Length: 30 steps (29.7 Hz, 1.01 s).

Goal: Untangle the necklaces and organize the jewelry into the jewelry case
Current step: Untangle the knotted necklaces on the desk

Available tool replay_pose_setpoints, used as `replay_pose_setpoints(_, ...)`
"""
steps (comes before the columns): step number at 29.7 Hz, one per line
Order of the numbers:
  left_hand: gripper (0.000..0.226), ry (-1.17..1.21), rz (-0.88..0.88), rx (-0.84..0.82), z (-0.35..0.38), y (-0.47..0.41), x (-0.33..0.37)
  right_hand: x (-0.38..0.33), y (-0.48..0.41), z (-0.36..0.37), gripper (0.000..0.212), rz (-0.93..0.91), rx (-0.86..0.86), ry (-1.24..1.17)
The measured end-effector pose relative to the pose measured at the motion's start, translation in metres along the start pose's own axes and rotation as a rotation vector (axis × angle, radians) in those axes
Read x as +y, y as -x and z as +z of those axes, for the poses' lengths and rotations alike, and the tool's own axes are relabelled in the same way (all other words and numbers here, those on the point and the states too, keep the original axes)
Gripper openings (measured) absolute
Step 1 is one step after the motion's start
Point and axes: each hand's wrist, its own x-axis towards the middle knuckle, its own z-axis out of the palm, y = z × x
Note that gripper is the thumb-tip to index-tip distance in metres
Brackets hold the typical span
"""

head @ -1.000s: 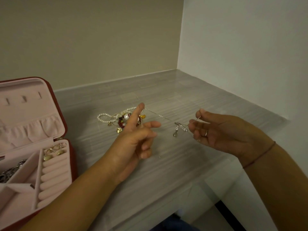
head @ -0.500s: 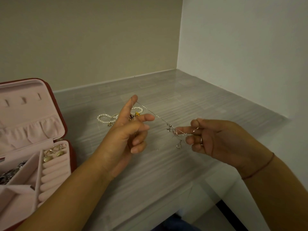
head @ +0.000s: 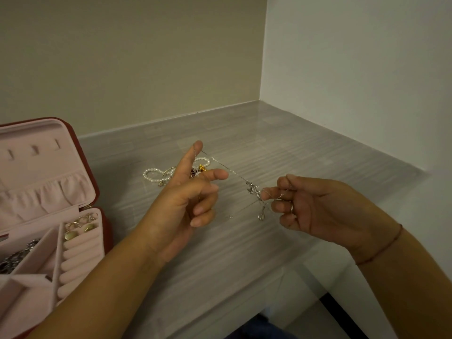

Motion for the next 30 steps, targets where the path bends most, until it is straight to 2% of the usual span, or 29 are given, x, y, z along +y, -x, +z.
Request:
replay_pose_setpoints(4,0.083,-0.009,0.002,-0.033,0.0,0.001,0.0,-0.003,0.002,0.005,0.019,-0.004,0.054,0.175)
replay_pose_setpoints(9,0.084,-0.039,0.004,-0.057,0.002,0.003,0.001,0.001,0.003,0.004,0.011,-0.063,0.059,0.317)
replay_pose_setpoints(14,0.086,-0.018,0.023,-0.053,0.0,0.002,0.003,0.001,0.004,0.004,0.02,-0.148,0.164,0.387)
replay_pose_setpoints(18,0.086,0.001,0.029,-0.041,-0.002,0.001,0.004,-0.003,0.003,0.004,0.01,-0.282,0.266,0.288)
replay_pose_setpoints(21,0.086,0.024,0.035,-0.024,-0.003,0.0,0.005,-0.01,0.004,0.003,0.006,-0.366,0.242,0.089)
replay_pose_setpoints(27,0.085,0.025,0.037,0.001,-0.002,0.0,0.002,-0.01,0.003,0.006,0.007,-0.364,0.114,-0.171)
replay_pose_setpoints(30,0.084,0.027,0.038,0.006,-0.001,-0.001,0.002,-0.007,0.001,0.012,0.01,-0.342,0.12,-0.126)
